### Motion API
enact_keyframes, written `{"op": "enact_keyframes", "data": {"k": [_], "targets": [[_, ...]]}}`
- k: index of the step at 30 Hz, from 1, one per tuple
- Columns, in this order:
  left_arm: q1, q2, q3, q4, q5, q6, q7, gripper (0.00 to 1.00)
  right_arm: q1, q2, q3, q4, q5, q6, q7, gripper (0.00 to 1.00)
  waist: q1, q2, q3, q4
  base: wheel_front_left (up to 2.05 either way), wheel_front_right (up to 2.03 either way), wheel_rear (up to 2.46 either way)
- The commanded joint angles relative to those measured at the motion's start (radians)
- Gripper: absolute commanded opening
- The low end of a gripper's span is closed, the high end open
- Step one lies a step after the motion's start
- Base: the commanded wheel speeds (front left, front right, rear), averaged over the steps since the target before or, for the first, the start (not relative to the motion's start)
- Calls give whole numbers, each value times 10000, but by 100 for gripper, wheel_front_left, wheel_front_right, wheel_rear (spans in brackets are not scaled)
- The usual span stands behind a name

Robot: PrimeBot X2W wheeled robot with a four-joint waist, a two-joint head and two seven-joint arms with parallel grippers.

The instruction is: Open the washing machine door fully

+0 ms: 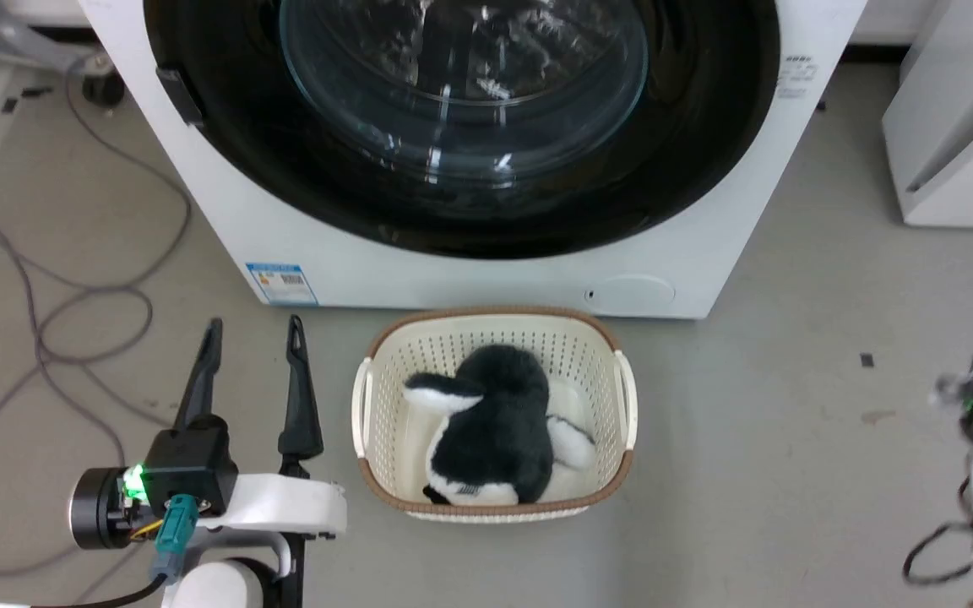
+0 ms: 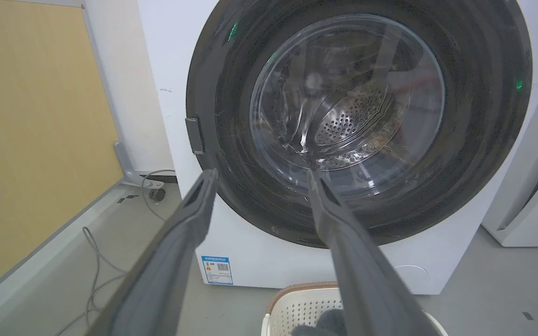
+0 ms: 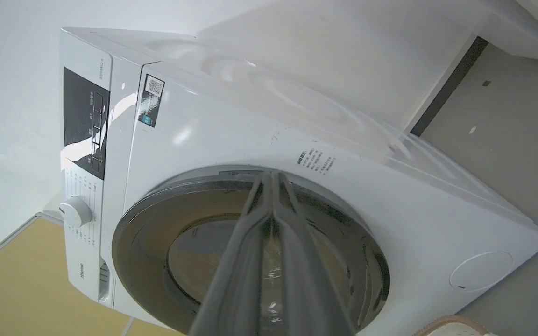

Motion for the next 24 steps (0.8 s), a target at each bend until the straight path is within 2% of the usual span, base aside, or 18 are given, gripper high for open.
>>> {"op": "enact_keyframes", "data": {"k": [1, 13, 24], "targets": [[-238, 9, -33, -92, -50, 113, -106, 100, -597, -217, -107, 221, 346, 8, 35, 0, -1, 0, 273, 57, 0, 0, 0], [-979, 9, -213, -323, -82, 292, -356, 100, -3258, -1216, 117, 1672, 1037, 9, 345, 0, -1, 0, 1450, 282, 0, 0, 0], [-1571, 10, -184, -501, -102, 467, -586, 100, -5719, -2079, 966, 3117, 1292, 9, 700, 0, -1, 0, 2462, 640, 0, 0, 0]]}}
